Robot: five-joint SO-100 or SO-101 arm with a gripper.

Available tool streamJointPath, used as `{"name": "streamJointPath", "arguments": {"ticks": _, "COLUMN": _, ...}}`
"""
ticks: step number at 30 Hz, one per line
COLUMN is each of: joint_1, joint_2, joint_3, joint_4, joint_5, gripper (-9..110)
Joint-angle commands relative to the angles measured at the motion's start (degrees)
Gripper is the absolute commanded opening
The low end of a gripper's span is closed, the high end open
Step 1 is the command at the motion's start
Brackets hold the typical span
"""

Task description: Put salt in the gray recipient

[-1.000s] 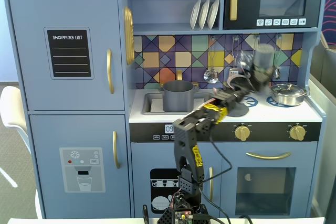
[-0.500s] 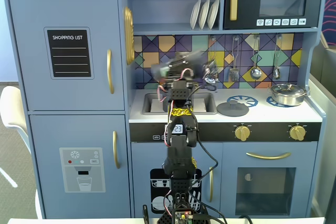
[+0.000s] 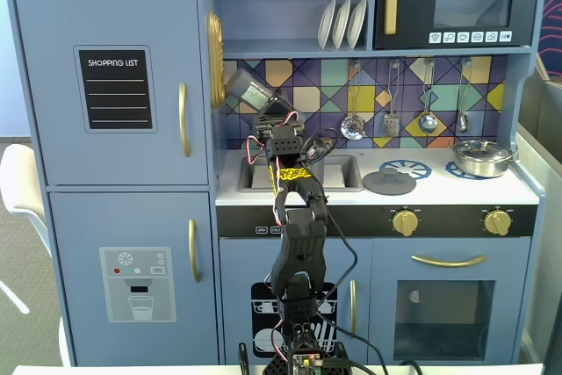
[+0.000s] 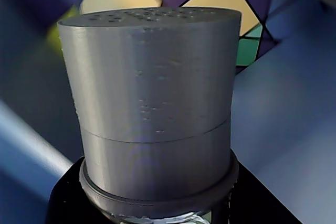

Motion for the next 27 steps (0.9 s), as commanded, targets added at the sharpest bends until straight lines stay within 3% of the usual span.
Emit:
{"name": "streamJointPath", "arguments": {"ticks": 1, "joint_1": 0.88, "joint_2": -2.11, "joint_3": -6.42, "joint_4": -1.93, "joint_5": 8.00, "gripper": 0}}
{"name": "streamJointPath", "arguments": {"ticks": 11, "joint_1": 7.38, "joint_2": -3.43, "joint_3": -7.91, "joint_4": 7.56, "joint_5": 16.00, "gripper": 0}}
{"name": "streamJointPath", "arguments": {"ticks": 23, "joint_1": 0.44, "joint_2": -13.80, "joint_3": -29.27, "joint_4": 0.00, "joint_5": 7.91, "gripper": 0}}
{"name": "streamJointPath", "arguments": {"ticks": 27, "joint_1": 2.11, "joint_2": -13.97, "joint_3": -29.00, "joint_4": 2.55, "joint_5": 8.79, "gripper": 0}}
